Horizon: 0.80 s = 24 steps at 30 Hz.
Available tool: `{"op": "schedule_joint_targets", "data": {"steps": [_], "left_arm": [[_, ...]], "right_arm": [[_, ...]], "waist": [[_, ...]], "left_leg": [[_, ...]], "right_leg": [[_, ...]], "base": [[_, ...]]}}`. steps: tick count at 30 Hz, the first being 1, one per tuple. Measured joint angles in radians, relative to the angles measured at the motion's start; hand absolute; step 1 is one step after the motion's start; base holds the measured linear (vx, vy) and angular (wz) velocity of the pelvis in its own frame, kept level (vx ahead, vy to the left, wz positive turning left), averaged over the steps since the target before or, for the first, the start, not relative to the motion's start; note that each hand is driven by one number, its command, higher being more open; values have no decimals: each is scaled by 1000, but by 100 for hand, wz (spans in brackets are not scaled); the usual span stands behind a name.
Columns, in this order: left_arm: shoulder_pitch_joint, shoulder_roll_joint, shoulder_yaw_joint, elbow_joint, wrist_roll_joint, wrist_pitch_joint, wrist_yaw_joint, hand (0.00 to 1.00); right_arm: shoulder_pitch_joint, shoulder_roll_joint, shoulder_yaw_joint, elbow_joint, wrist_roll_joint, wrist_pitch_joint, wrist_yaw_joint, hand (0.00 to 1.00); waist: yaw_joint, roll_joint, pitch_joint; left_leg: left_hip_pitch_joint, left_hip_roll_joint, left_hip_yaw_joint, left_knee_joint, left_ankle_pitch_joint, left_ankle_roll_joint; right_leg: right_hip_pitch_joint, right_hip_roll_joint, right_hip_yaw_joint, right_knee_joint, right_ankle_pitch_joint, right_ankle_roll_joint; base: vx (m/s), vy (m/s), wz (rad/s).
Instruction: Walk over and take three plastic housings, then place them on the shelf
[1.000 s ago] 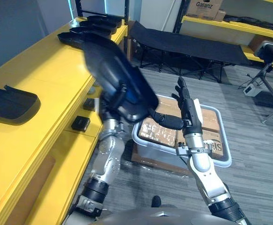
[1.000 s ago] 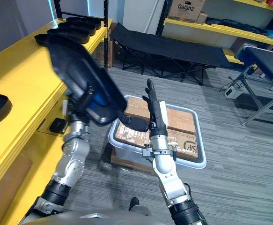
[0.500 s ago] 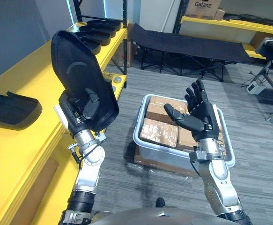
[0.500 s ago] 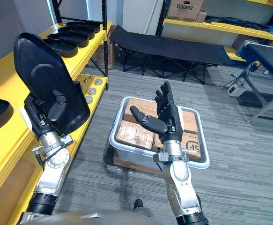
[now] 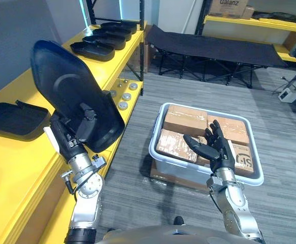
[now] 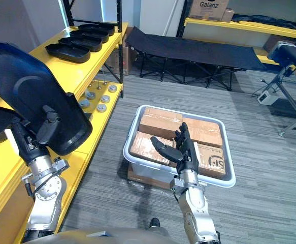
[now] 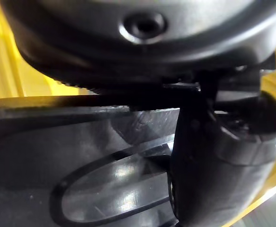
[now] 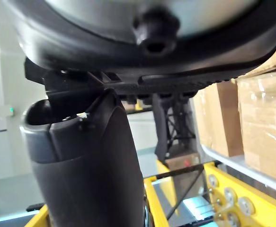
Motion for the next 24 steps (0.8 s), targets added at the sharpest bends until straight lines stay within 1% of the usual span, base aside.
{"op": "schedule_joint_targets", "data": {"steps": [3, 5, 6, 8, 9, 11, 13, 15, 16, 17, 19, 20, 22, 24], "left_arm": [[5, -1, 39, -24, -1, -1, -22, 0], [26, -1, 48, -50, -25, -6, -53, 0], [52, -2, 51, -80, -53, -9, -83, 0], [84, -4, 61, -119, -86, -10, -119, 0], [100, -9, 75, -137, -87, -10, -133, 0], [120, -23, 95, -156, -89, -10, -159, 0], [134, -29, 124, -173, -105, -10, -189, 0], [157, -31, 153, -192, -161, -10, -248, 0], [163, -32, 170, -192, -217, -10, -299, 0], [169, -33, 183, -192, -279, -10, -343, 0], [196, -34, 207, -192, -316, -10, -388, 0], [207, -34, 211, -191, -314, -7, -404, 0], [235, -34, 221, -191, -318, -7, -416, 0], [259, -34, 226, -191, -318, -4, -416, 0]], "right_arm": [[-23, 0, -1, 25, -1, 0, -6, 100], [-23, 2, -1, 29, -1, 0, -15, 100], [-23, 4, -1, 29, -1, 0, -15, 100], [-36, 5, 6, 42, -1, 0, -14, 100], [-52, 8, 10, 64, -1, 0, -12, 100], [-67, 16, 11, 86, -1, 0, -12, 100], [-89, 16, 26, 105, -2, 0, -12, 100], [-103, 16, 47, 110, -3, -1, -13, 100], [-108, 17, 60, 110, -4, -1, -15, 100], [-124, 17, 73, 116, -4, -2, -17, 100], [-165, 17, 96, 135, -2, -9, -17, 100], [-180, 17, 102, 138, -1, -18, -16, 100], [-203, 17, 122, 138, -1, -22, -4, 100], [-223, 17, 141, 138, 0, -25, 22, 100]], "waist": [[7, 3, -1], [19, 6, -1], [23, 8, -3], [27, 11, -3], [38, 12, -3], [58, 16, -5], [64, 20, -7], [85, 21, -7], [103, 21, -7], [111, 21, -7], [123, 21, -7], [138, 22, -7], [157, 22, -7], [166, 24, -6]], "left_leg": [[-4, -1, -16, -1, 3, 1], [-7, -3, -27, -1, 3, 3], [-20, -5, -45, -1, 5, 6], [-35, -6, -66, -1, 10, 8], [-38, -6, -76, -2, 15, 2], [-45, -8, -95, -1, 16, 2], [-67, -13, -129, 0, 24, 4], [-79, -16, -150, -2, 30, 5], [-86, -18, -169, -1, 33, 6], [-92, -21, -186, -2, 35, 9], [-100, -25, -204, -2, 38, 11], [-104, -27, -213, -2, 41, 11], [-103, -27, -215, -2, 41, 11], [-109, -28, -220, 2, 39, 13]], "right_leg": [[8, -2, -17, 0, -4, 2], [11, -3, -27, 0, -8, 1], [11, -6, -46, -1, -10, 2], [11, -7, -68, -1, -12, 1], [14, -7, -77, -1, -13, 1], [22, -9, -96, -1, -15, 2], [25, -13, -130, -1, -19, 4], [27, -14, -150, -1, -20, 4], [35, -15, -170, -1, -25, 6], [41, -16, -189, -1, -28, 7], [47, -18, -208, -1, -33, 7], [50, -19, -216, -1, -34, 7], [53, -20, -218, -1, -36, 6], [55, -19, -226, 0, -40, 4]], "base": [[-8, 8, 16], [-8, 8, 19], [-4, 5, 26], [0, 6, 34], [3, 6, 26], [3, 4, 27], [-4, 7, 47], [-6, 7, 41], [-8, 1, 46], [-10, 0, 46], [-12, 6, 34], [-10, 9, 25], [-3, 9, 9], [-1, 4, 9]]}}
